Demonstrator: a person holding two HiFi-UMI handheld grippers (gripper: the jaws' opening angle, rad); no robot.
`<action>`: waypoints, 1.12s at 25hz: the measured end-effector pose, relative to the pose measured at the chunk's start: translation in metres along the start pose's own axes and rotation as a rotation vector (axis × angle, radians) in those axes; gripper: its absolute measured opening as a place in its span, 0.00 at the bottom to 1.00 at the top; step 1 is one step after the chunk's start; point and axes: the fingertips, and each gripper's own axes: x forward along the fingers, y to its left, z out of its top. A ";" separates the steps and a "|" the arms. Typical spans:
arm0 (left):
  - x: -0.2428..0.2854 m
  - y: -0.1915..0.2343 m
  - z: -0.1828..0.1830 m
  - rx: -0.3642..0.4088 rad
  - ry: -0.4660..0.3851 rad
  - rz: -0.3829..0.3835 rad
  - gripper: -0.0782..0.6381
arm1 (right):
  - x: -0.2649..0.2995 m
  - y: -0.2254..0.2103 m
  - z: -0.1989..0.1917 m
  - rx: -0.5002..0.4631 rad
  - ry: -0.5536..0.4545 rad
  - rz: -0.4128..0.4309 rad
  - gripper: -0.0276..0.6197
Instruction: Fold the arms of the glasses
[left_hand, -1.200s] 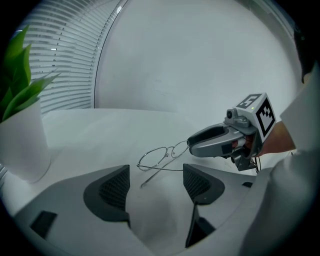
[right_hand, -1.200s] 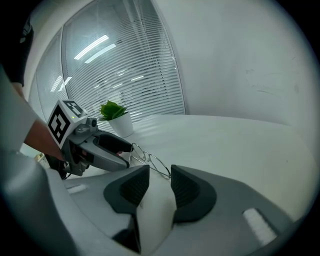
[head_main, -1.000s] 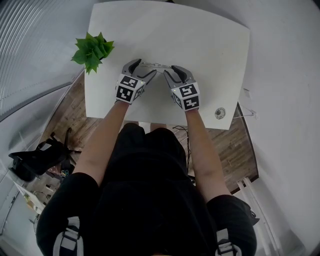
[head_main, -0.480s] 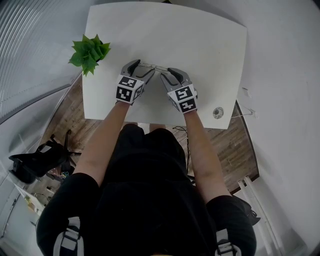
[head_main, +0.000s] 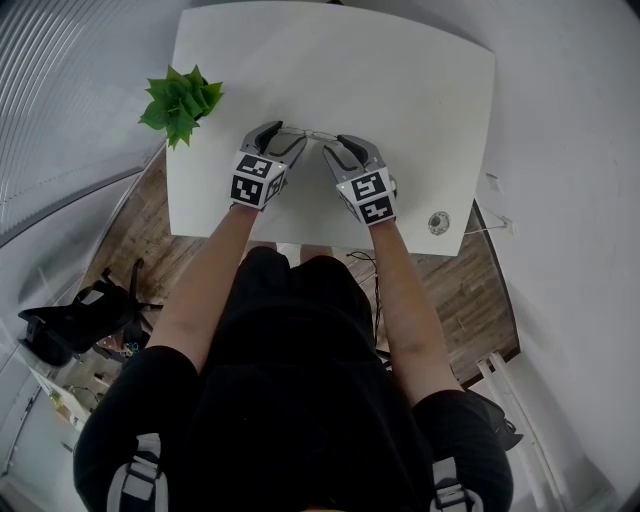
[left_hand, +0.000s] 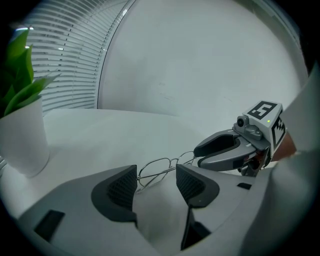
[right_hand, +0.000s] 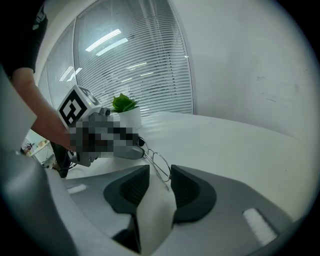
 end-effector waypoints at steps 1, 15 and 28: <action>-0.001 0.000 -0.001 0.004 0.001 -0.003 0.45 | 0.000 -0.001 0.000 0.002 0.001 -0.003 0.27; -0.058 -0.016 0.025 0.053 -0.107 -0.071 0.45 | -0.044 0.012 0.026 0.035 -0.108 -0.015 0.27; -0.203 -0.087 0.131 0.166 -0.413 -0.218 0.27 | -0.164 0.086 0.161 -0.059 -0.458 0.013 0.11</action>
